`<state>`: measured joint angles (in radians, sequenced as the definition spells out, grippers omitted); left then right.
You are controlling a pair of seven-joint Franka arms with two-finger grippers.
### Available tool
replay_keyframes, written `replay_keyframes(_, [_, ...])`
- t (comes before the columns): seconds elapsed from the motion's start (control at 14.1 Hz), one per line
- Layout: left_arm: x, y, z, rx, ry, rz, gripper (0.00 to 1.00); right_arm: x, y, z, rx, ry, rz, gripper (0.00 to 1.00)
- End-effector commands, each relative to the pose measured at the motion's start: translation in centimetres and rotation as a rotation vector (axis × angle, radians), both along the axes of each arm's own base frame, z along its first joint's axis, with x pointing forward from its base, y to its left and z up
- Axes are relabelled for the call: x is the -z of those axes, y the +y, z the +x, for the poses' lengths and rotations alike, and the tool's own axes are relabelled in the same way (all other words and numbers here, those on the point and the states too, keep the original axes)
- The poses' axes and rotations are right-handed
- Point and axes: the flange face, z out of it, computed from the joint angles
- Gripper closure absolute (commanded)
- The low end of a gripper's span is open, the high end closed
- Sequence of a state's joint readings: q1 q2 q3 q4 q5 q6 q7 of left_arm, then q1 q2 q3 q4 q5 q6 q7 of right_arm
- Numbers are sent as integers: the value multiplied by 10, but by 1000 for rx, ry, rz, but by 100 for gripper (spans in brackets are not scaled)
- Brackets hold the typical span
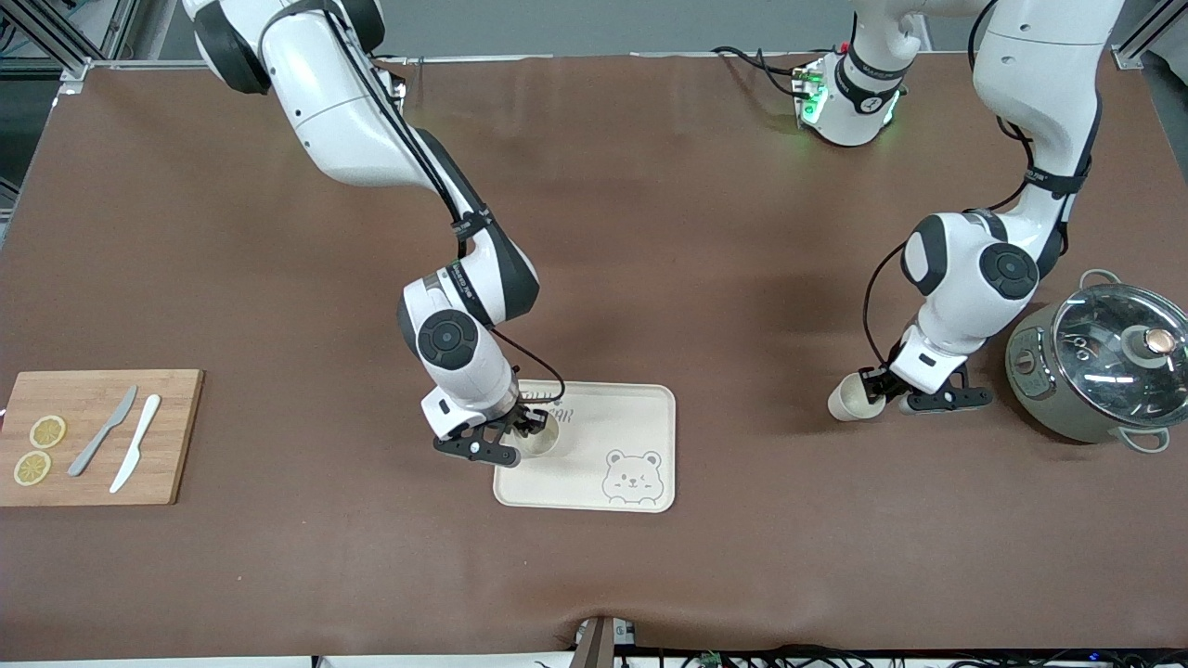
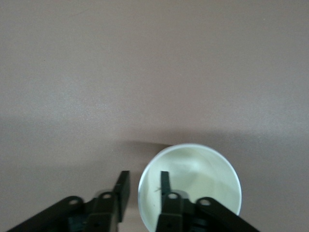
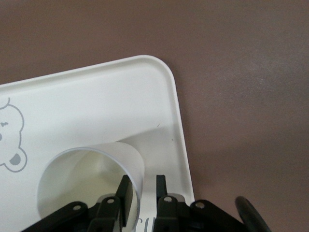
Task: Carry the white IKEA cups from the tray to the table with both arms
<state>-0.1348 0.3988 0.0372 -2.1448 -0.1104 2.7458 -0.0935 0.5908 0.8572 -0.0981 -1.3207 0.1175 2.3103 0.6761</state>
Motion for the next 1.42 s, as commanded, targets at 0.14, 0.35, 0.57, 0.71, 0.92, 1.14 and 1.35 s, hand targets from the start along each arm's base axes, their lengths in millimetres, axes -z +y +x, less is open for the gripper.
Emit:
replay_keyframes(0.14, [1, 0, -2, -3, -11, -3, 8, -2, 6, 3, 22, -4, 23, 100])
replay_keyframes(0.35, [1, 0, -2, -5, -11, -3, 0, -4, 6, 3, 30, -5, 24, 100])
replay_keyframes(0.57, [-1, 0, -2, -5, -12, -3, 0, -16, 6, 4, 27, -8, 28, 100])
replay_keyframes(0.71, [-16, 3, -1, -7, -25, -6, 0, -26, 7, 4, 28, -10, 37, 100])
replay_keyframes(0.92, [-76, 2, -1, 12, 44, -13, 0, -42, 9, -2, 20, 42, 19, 100])
replay_keyframes(1.14, [-157, 3, 7, 38, 112, 6, 0, -87, -3, -4, 20, 85, 6, 100])
replay_keyframes(1.35, [-223, 1, 18, 49, 174, 4, 0, -159, -39, -2, 0, 89, 12, 100])
